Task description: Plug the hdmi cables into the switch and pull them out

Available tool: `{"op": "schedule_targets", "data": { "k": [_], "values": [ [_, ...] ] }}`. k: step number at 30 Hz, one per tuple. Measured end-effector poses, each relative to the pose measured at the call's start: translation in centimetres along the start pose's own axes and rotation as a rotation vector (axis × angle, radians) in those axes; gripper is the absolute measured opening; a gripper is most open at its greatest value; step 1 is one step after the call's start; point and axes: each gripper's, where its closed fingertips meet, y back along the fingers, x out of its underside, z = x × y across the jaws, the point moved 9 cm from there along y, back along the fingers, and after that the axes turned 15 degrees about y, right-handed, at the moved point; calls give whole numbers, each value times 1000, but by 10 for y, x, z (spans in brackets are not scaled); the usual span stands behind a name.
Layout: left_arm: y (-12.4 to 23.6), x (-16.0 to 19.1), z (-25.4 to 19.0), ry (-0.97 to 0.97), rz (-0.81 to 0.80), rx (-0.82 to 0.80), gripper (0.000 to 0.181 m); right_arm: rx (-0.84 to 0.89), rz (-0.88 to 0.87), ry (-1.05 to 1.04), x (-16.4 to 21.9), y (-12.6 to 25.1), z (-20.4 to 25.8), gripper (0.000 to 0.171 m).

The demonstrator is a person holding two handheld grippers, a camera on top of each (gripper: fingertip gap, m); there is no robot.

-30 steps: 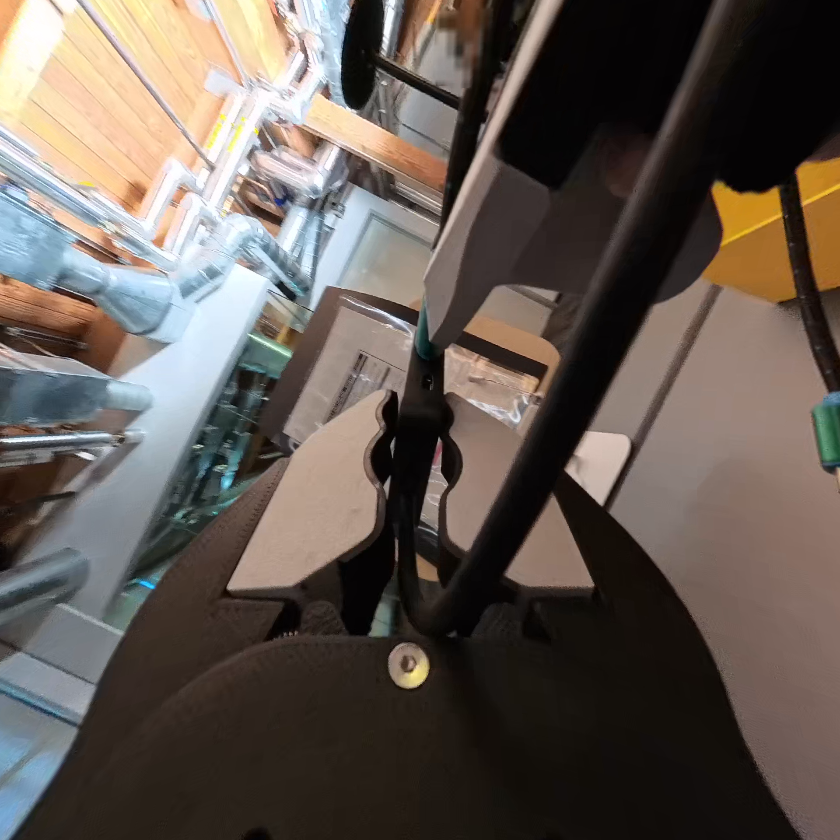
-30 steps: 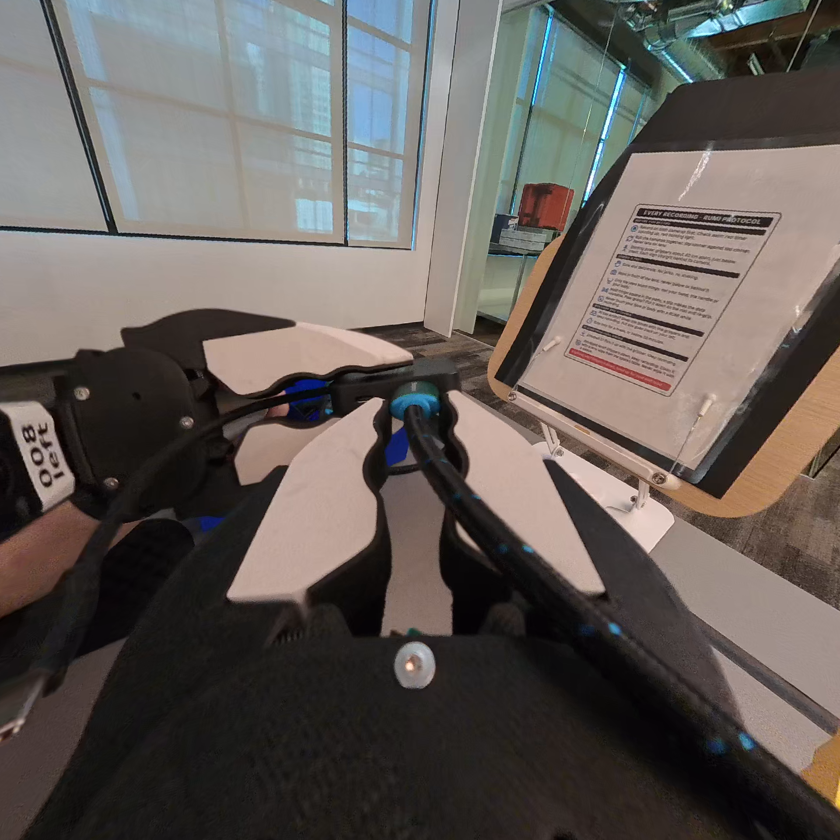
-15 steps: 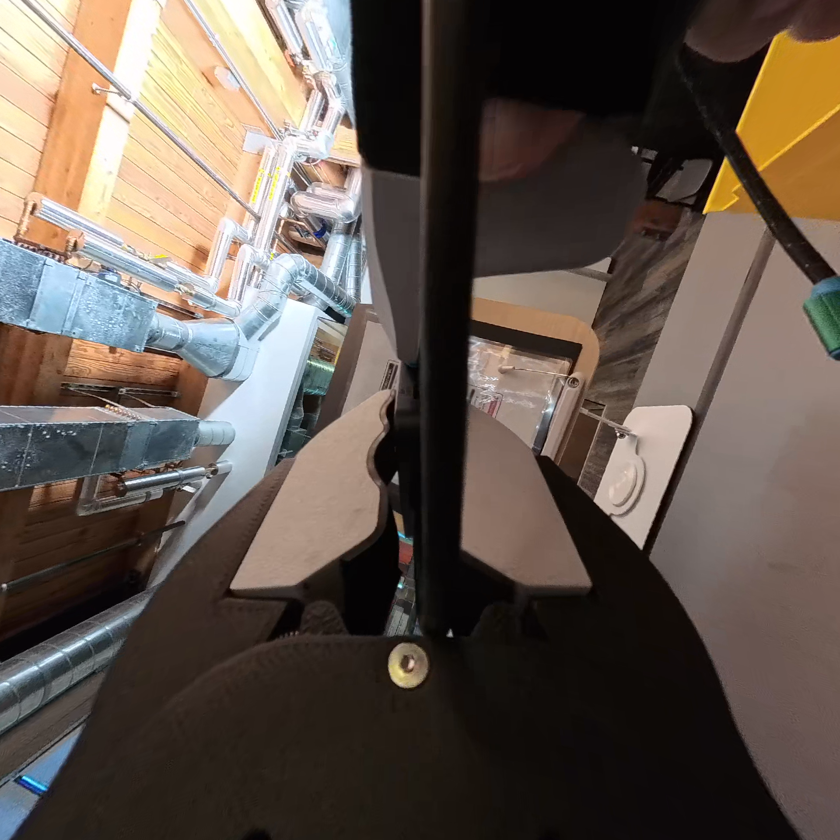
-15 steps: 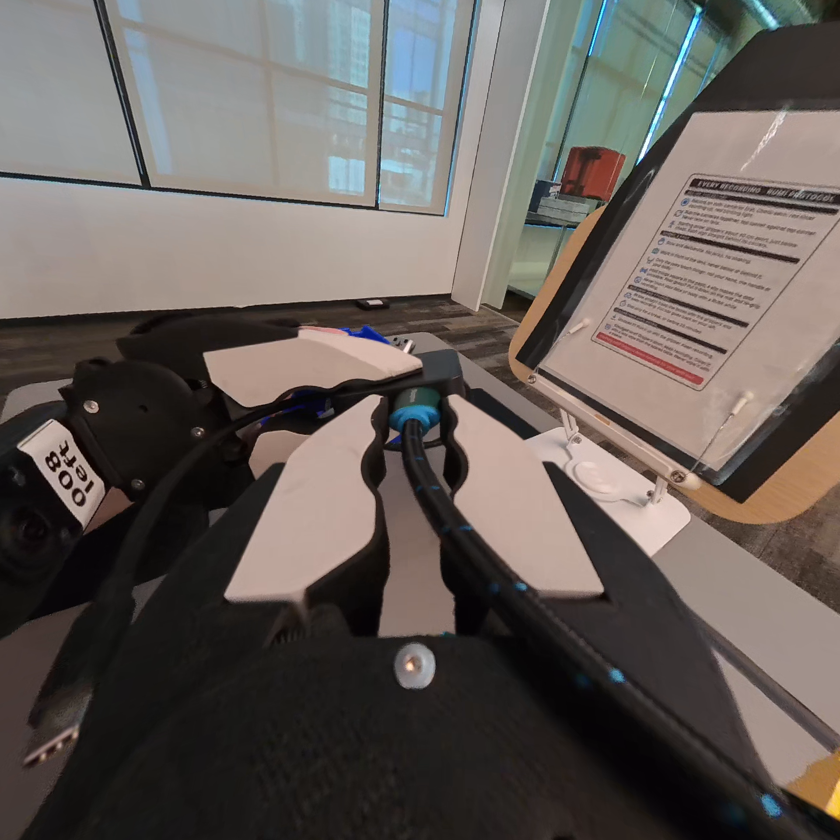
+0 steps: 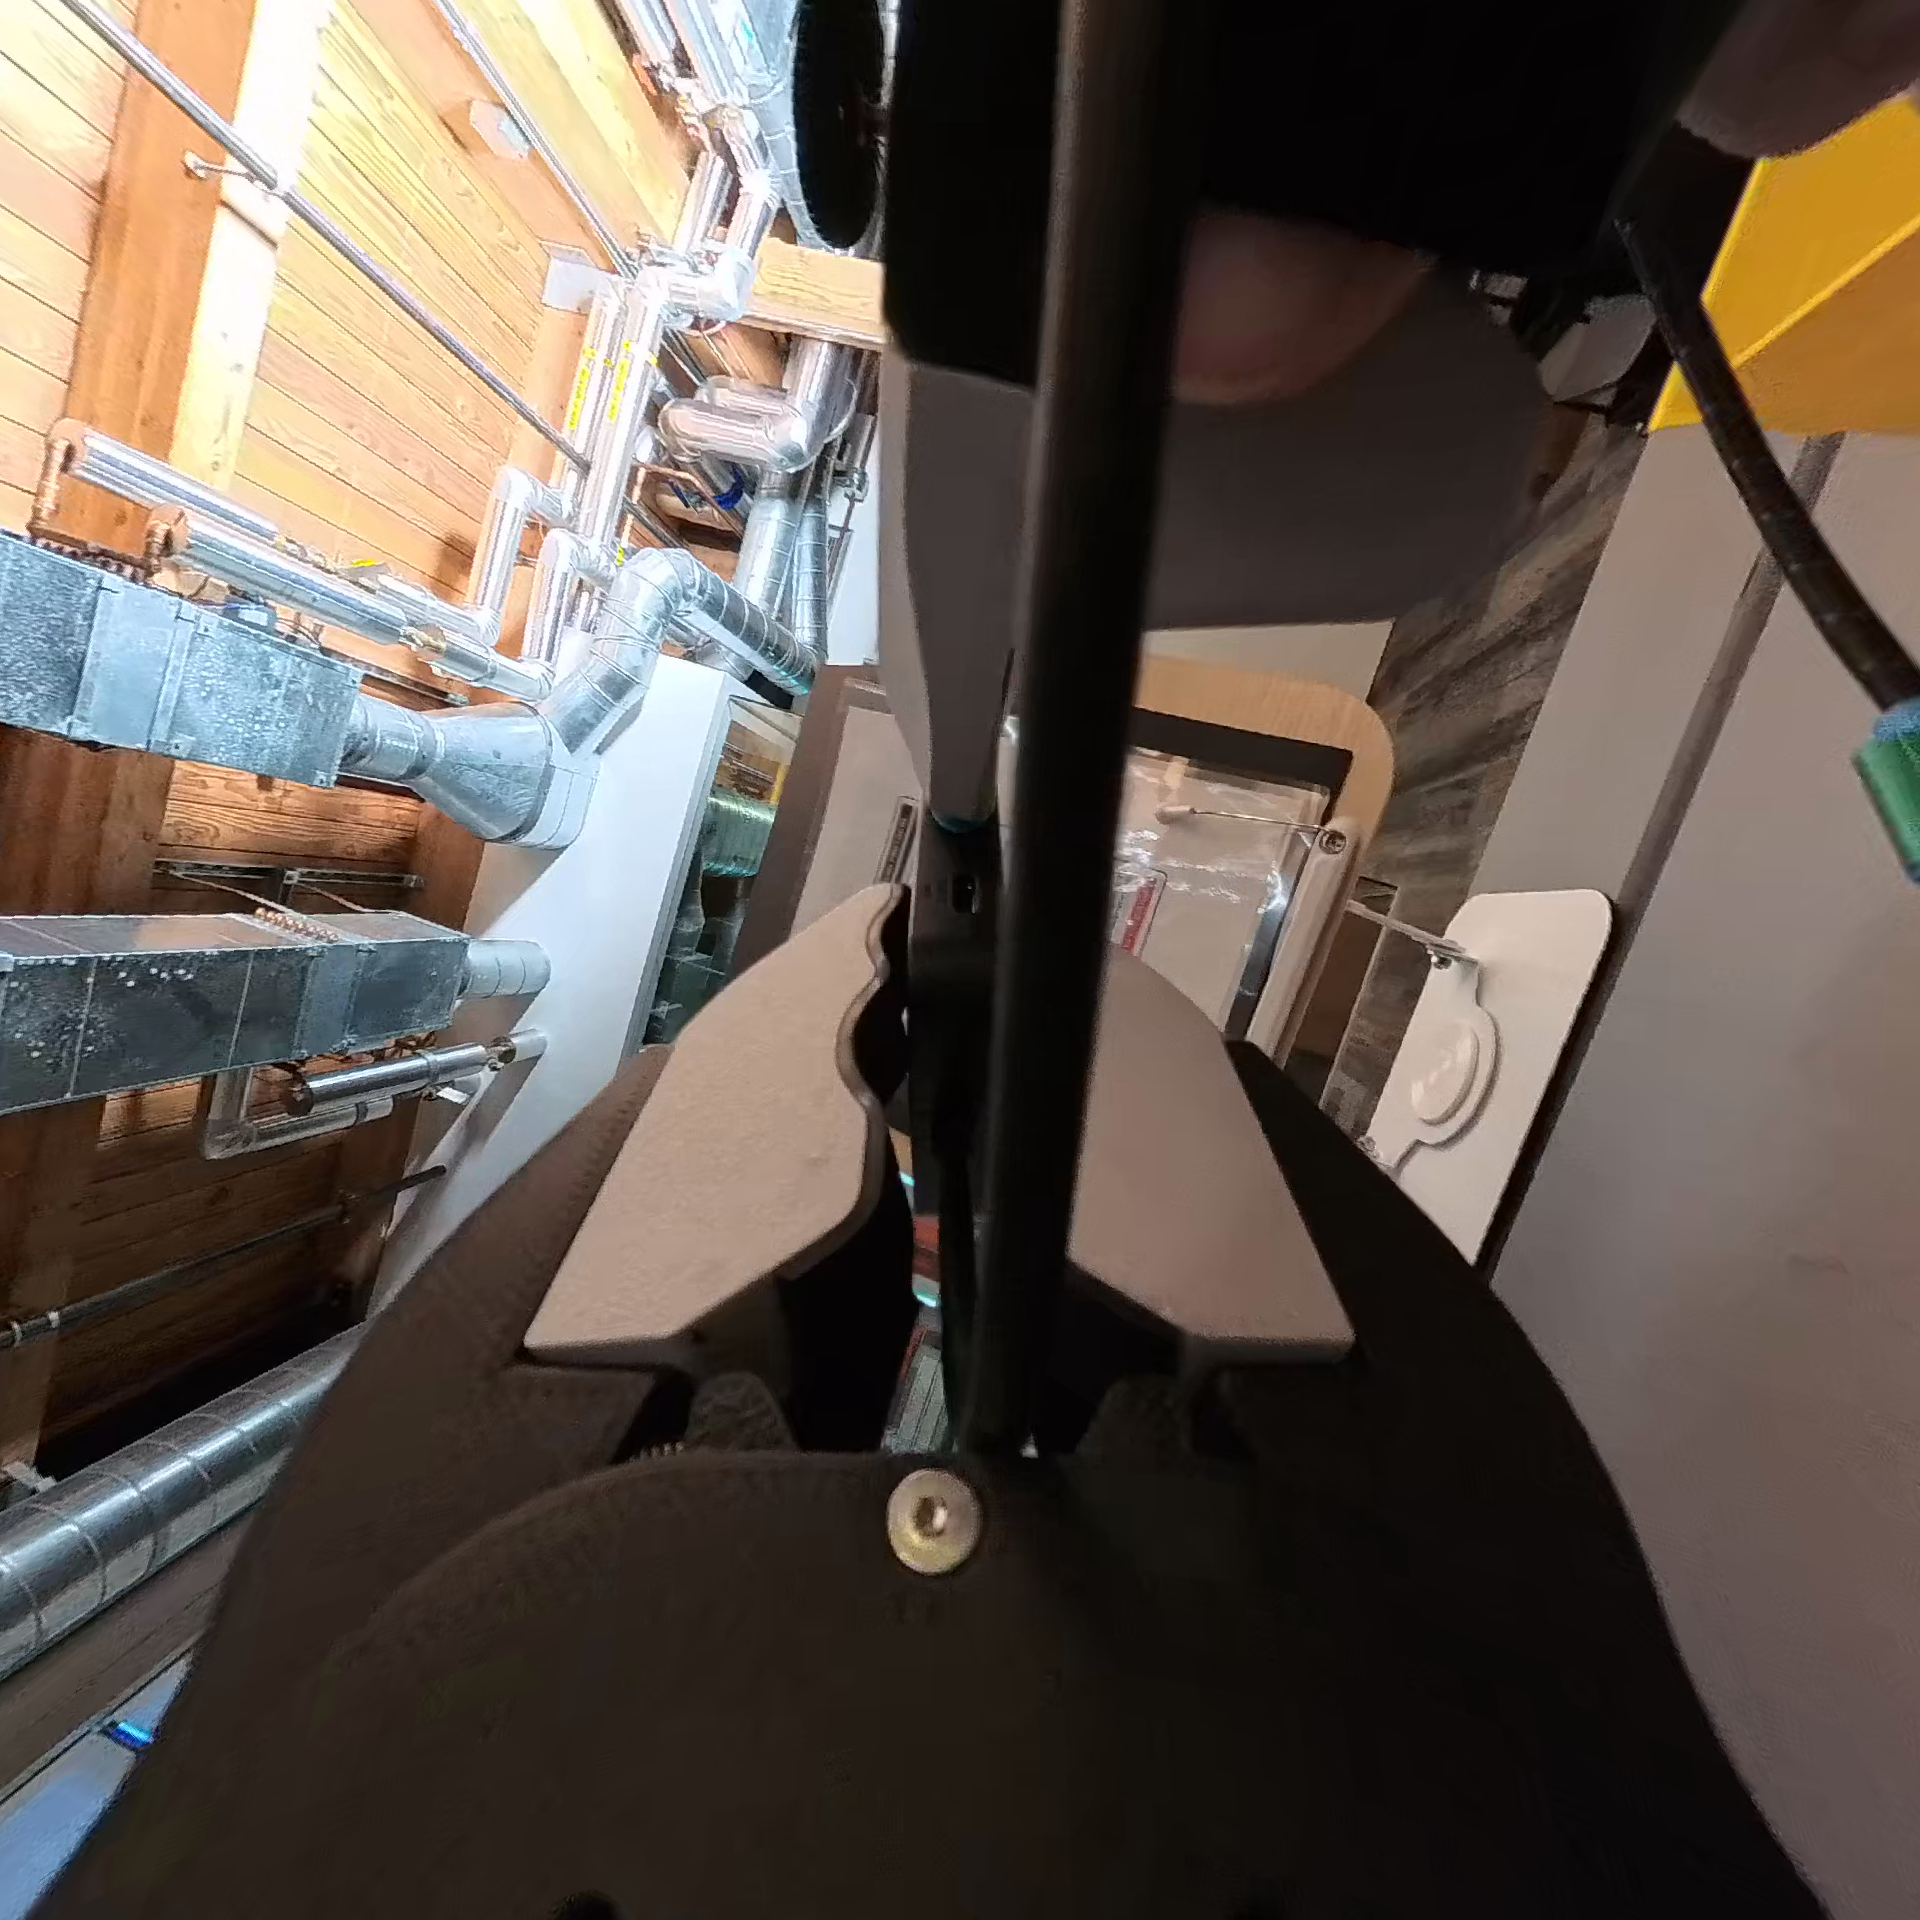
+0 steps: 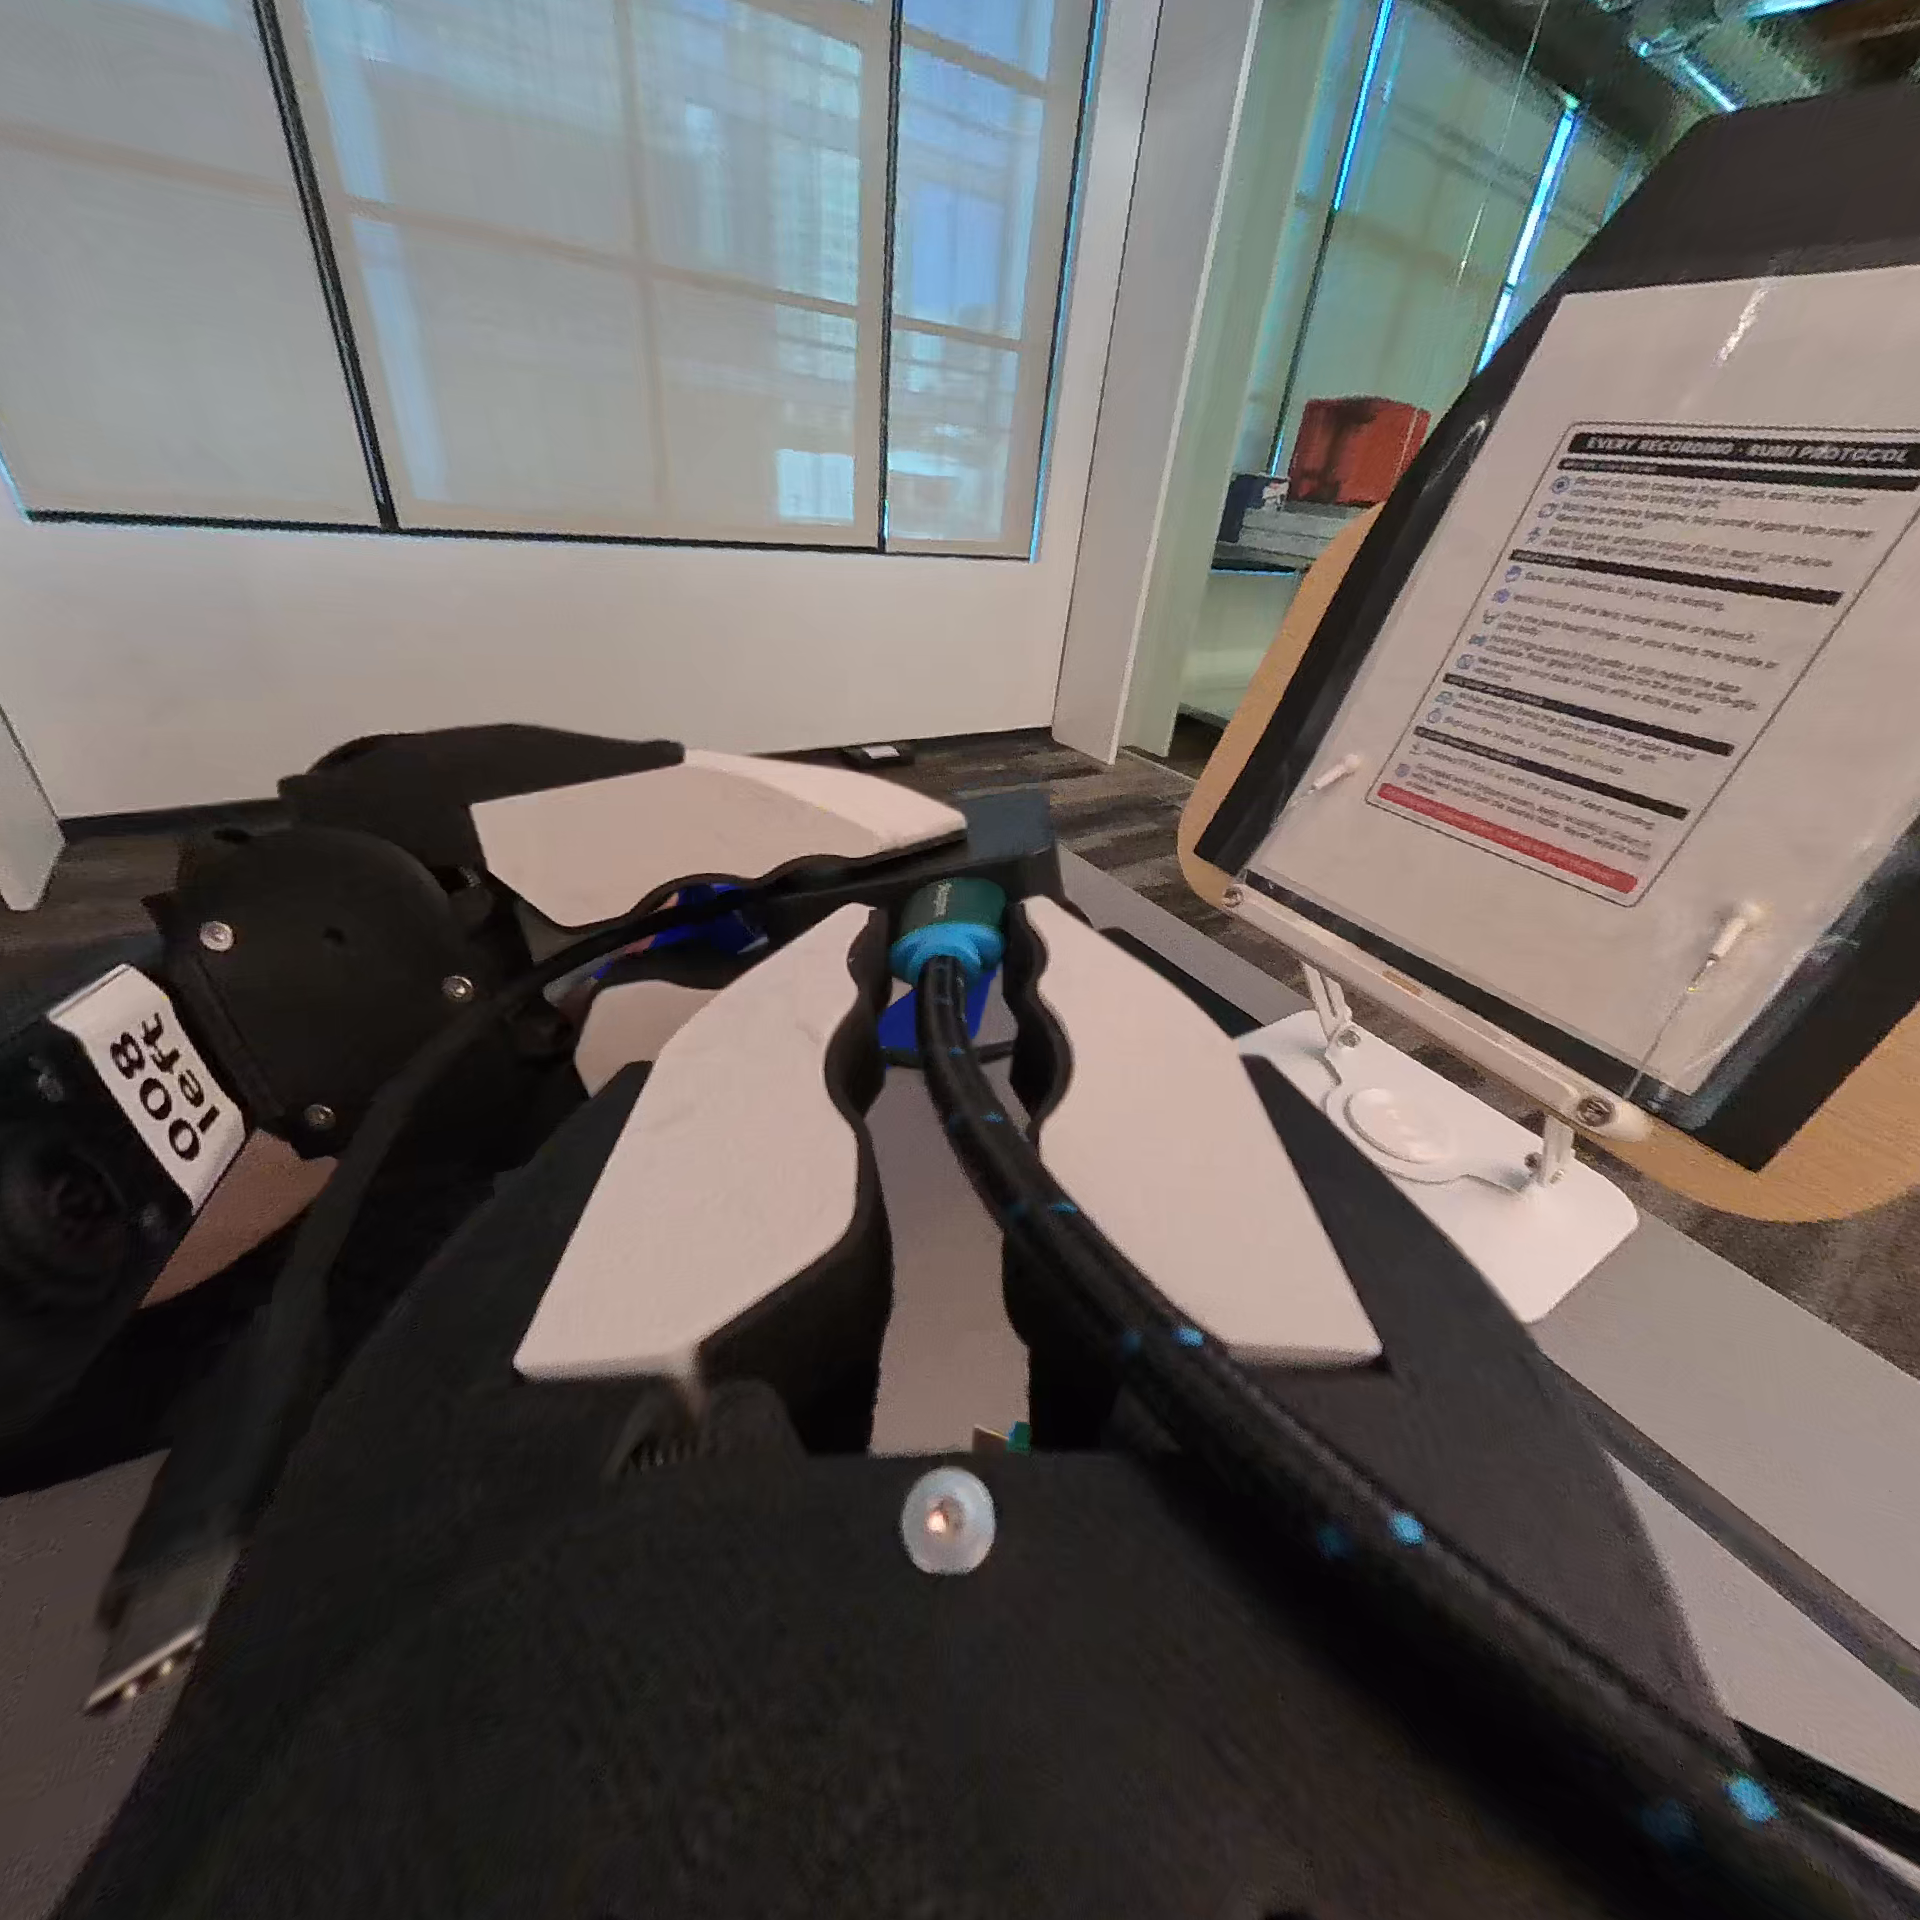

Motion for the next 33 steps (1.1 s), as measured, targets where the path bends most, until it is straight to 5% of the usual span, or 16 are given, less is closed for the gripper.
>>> {"op": "schedule_targets", "data": {
  "k": [6, 13, 20, 25, 27, 29, 33],
  "values": [
    [-3, 1, -2, -3, 20, 5, 15, 138, 25, 71, 0, -2, 10, 22],
    [1, -3, 3, -3, 4, -3, 15, -17, -31, -62, -2, 2, -1, 21],
    [-6, 4, -3, 14, 46, 45, 15, 181, 77, 143, 1, -5, 13, 22],
    [-6, 3, -3, -16, 66, 47, 14, 3, 11, -200, 8, -2, -5, 21],
    [-8, 4, -4, 0, 82, 71, 15, 6, 34, -171, 10, -3, -6, 21],
    [-12, 13, -3, -27, 180, 46, 14, 133, 73, 30, 3, 0, 0, 21],
    [-15, 59, 30, 47, 289, 7, 15, 29, 31, -86, -16, 24, -20, 21]
  ]
}}
